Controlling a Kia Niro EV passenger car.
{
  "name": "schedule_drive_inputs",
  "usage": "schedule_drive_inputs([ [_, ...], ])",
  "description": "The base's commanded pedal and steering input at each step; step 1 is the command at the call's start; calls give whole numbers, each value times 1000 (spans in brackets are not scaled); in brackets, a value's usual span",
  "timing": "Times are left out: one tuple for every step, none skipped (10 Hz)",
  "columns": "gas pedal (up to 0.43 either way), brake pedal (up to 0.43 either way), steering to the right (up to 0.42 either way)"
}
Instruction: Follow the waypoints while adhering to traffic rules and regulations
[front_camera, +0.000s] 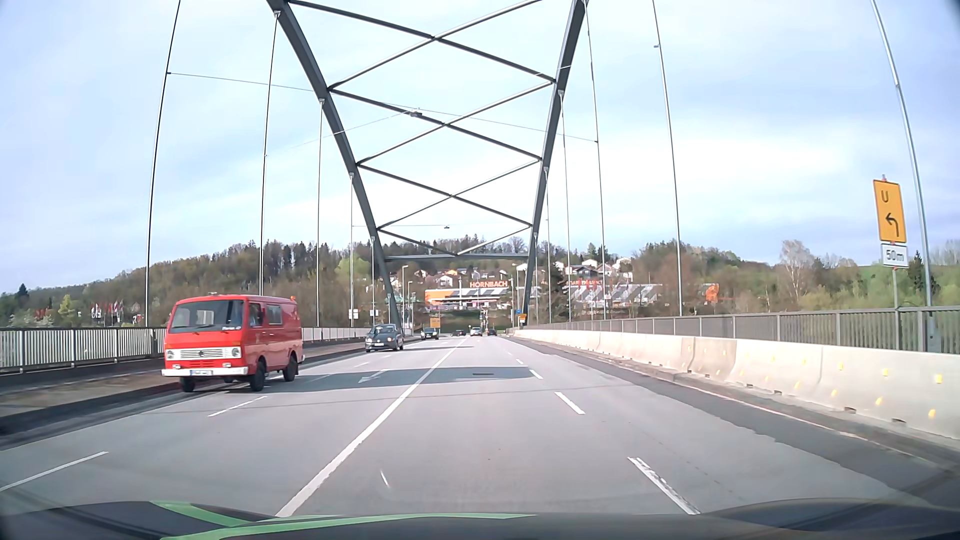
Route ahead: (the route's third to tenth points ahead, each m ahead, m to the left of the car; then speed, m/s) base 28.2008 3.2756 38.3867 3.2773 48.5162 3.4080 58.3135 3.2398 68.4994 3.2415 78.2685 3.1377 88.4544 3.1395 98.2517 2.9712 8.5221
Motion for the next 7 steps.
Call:
schedule_drive_inputs([
  [98, 0, -2],
  [98, 0, -2],
  [98, 0, -1],
  [98, 0, 1],
  [98, 0, 1],
  [98, 0, 1],
  [98, 0, 2],
])
